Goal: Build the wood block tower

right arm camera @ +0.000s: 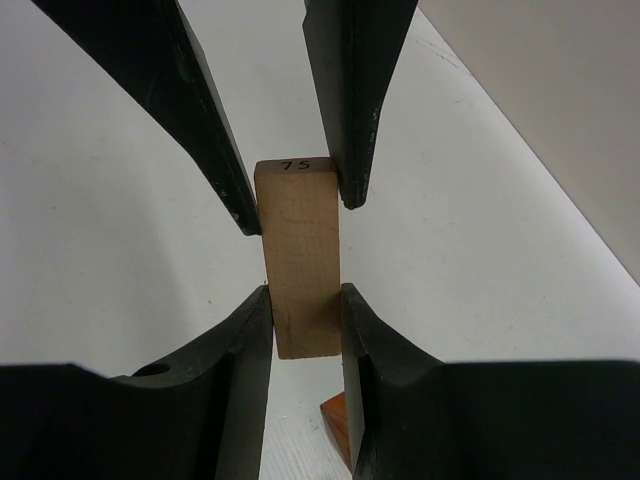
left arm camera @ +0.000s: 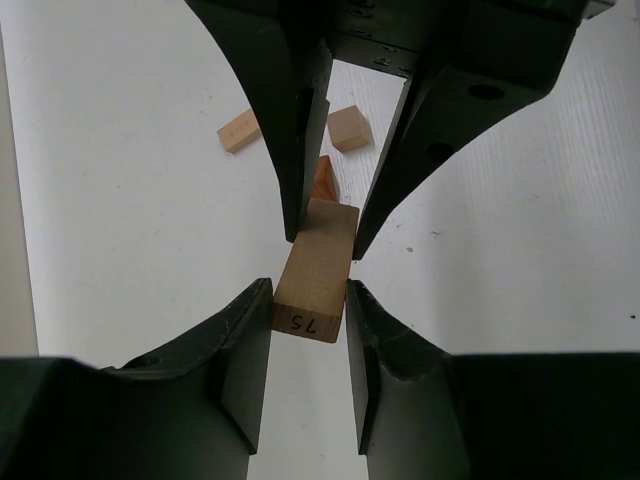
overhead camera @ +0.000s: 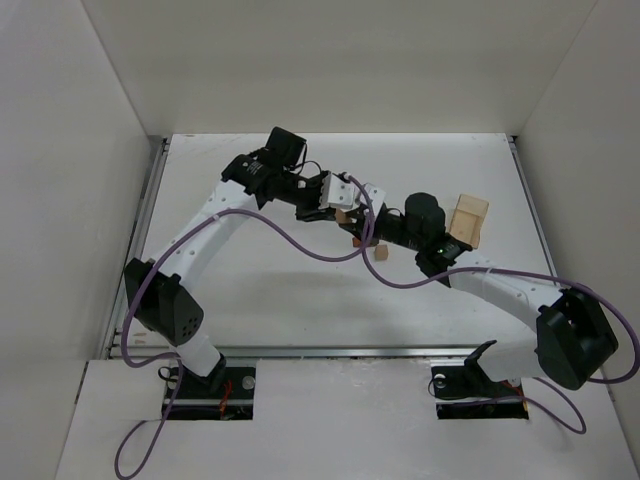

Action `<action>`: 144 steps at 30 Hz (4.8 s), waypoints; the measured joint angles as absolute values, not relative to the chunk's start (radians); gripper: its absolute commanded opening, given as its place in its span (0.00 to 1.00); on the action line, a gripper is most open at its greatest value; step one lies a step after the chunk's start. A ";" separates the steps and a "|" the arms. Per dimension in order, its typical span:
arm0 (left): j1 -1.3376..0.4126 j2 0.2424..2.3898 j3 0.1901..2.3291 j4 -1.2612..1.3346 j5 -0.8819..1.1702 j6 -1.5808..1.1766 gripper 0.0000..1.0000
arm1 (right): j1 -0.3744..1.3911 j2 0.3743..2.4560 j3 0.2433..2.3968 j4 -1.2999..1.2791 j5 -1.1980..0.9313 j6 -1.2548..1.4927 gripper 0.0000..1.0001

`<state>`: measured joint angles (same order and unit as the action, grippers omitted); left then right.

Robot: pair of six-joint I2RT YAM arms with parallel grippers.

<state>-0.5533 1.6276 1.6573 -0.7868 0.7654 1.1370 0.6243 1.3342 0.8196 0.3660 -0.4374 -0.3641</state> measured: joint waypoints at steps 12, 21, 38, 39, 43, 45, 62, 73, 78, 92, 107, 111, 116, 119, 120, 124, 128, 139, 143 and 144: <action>-0.575 1.665 1.666 -0.872 0.460 1.003 0.00 | 0.628 1.312 0.800 0.375 -0.285 -0.258 0.63; -0.574 1.738 1.590 -0.886 0.261 0.890 0.00 | 0.629 1.105 0.619 0.399 -0.123 -0.215 0.66; -0.582 1.957 1.653 -0.789 0.165 0.815 0.00 | 0.629 0.981 0.560 0.341 0.174 -0.167 0.70; -0.586 1.974 1.658 -0.788 0.146 0.819 0.00 | 0.629 0.979 0.560 0.338 0.181 -0.167 0.70; -0.599 2.009 1.678 -0.789 0.107 0.855 0.00 | 0.629 0.961 0.558 0.323 0.200 -0.163 0.70; -0.606 2.009 1.683 -0.792 0.101 0.875 0.00 | 0.629 0.947 0.553 0.321 0.206 -0.161 0.70; -0.620 2.009 1.695 -0.798 0.131 0.964 0.00 | 0.629 0.923 0.541 0.321 0.210 -0.160 0.70; -0.620 2.007 1.659 -0.775 0.146 0.959 0.01 | 0.629 0.923 0.541 0.321 0.210 -0.160 0.70; -0.620 2.003 1.651 -0.765 0.146 0.959 0.12 | 0.629 0.923 0.541 0.321 0.210 -0.160 0.70; -0.620 1.999 1.645 -0.758 0.142 0.945 0.33 | 0.629 0.931 0.542 0.316 0.210 -0.160 1.00; -0.620 1.999 1.642 -0.771 0.128 0.936 0.45 | 0.628 0.957 0.546 0.297 0.218 -0.134 1.00; -0.620 1.998 1.645 -0.779 0.130 0.929 0.46 | 0.628 0.958 0.565 0.287 0.233 -0.121 1.00; -0.619 1.998 1.645 -0.780 0.136 0.924 0.45 | 0.627 0.958 0.583 0.272 0.245 -0.113 1.00; -0.618 1.998 1.645 -0.785 0.148 0.917 0.43 | 0.627 0.958 0.583 0.268 0.245 -0.110 1.00; -0.618 1.998 1.645 -0.786 0.153 0.914 0.42 | 0.627 0.958 0.583 0.269 0.245 -0.108 1.00; -0.618 1.998 1.645 -0.790 0.163 0.895 0.40 | 0.627 0.958 0.587 0.266 0.248 -0.107 1.00; -0.618 1.998 1.645 -0.791 0.165 0.878 0.31 | 0.627 0.958 0.588 0.263 0.248 -0.107 1.00; -0.618 1.998 1.645 -0.785 0.165 0.868 0.21 | 0.627 0.958 0.588 0.262 0.248 -0.107 1.00; -0.618 1.998 1.645 -0.780 0.187 0.891 0.21 | 0.627 0.958 0.588 0.261 0.248 -0.107 1.00; -0.618 1.998 1.645 -0.776 0.195 0.902 0.21 | 0.627 0.958 0.588 0.261 0.248 -0.107 1.00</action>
